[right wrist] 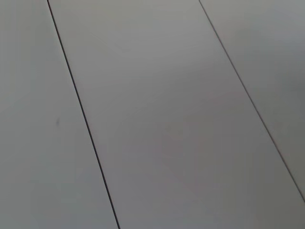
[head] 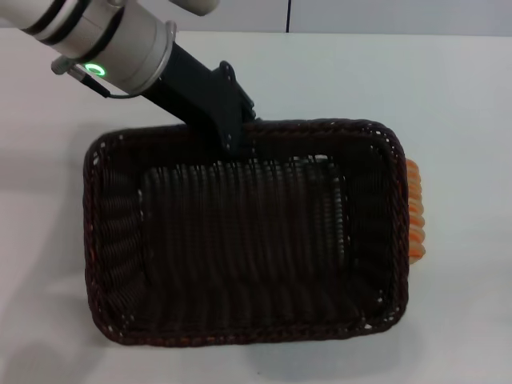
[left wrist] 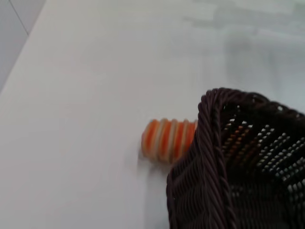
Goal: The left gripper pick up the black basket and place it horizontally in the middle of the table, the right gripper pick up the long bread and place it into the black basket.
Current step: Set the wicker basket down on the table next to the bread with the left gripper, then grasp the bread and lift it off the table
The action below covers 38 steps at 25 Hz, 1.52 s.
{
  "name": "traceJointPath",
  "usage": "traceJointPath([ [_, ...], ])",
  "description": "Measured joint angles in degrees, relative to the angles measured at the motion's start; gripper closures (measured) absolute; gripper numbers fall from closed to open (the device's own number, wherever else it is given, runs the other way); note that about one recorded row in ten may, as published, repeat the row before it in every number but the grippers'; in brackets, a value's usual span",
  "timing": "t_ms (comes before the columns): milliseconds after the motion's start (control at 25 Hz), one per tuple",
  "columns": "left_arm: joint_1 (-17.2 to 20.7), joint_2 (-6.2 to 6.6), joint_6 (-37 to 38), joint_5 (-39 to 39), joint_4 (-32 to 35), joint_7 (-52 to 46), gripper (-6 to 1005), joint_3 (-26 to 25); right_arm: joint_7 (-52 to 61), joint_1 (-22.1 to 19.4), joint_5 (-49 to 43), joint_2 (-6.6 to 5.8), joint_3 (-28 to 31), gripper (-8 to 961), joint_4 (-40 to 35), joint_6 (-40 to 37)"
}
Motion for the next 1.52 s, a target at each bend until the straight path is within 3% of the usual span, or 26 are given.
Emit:
traceJointPath([
  [360,-0.32,-0.04,1.42,1.15,0.88,1.74,801,0.45,0.00,0.14,0.00,0.00,-0.53,124,-0.08,0.01],
  [520,0.15,-0.06,2.85,1.09,0.21,3.04,588,0.47,0.00,0.00,0.00,0.07,-0.68,125,-0.08,0.04],
  [760,0.36,-0.13,4.79,1.02,-0.59,4.05,419,0.80,0.00,0.04,0.00,0.08,-1.18,127,-0.08,0.08],
  [960,2.21,-0.27,13.76,1.83,-4.02,4.04,318,1.52,0.00,0.12,0.00,0.05,-1.24,128,-0.07,0.25],
  [1000,6.11,-0.48,23.43,1.97,-8.18,3.54,299,3.63,0.00,0.11,0.00,0.04,-1.24,128,-0.07,0.29],
  [1040,6.11,-0.48,23.43,1.97,-8.18,3.54,281,3.63,0.00,0.11,0.00,0.04,-1.24,129,-0.07,0.29],
  [1120,11.78,-0.50,36.77,1.84,-11.74,3.38,245,8.71,0.00,0.11,0.00,0.02,-1.23,129,-0.07,0.30],
  [1160,15.25,-0.40,46.77,1.74,-13.05,3.37,226,12.75,0.00,0.12,0.00,0.02,-1.23,130,-0.07,0.33],
  [1200,21.31,-0.36,65.35,1.85,-13.28,3.40,208,19.83,0.00,0.14,0.01,0.01,-1.22,130,-0.07,0.41],
  [1320,25.59,-0.39,90.94,1.74,-8.91,2.94,208,27.73,0.00,0.20,0.01,0.00,-1.19,131,-0.10,0.47],
  [1360,25.59,-0.39,90.94,1.74,-8.91,2.94,208,27.73,0.00,0.20,0.01,0.00,-1.19,131,-0.10,0.47],
  [1400,26.68,-0.33,107.84,1.79,-3.83,2.19,208,31.81,0.00,0.31,0.01,0.00,-1.35,132,-0.23,0.48],
  [1520,26.68,-0.33,107.84,1.79,-3.83,2.19,208,31.81,0.00,0.55,0.00,-0.02,-2.34,133,-0.42,0.37],
])
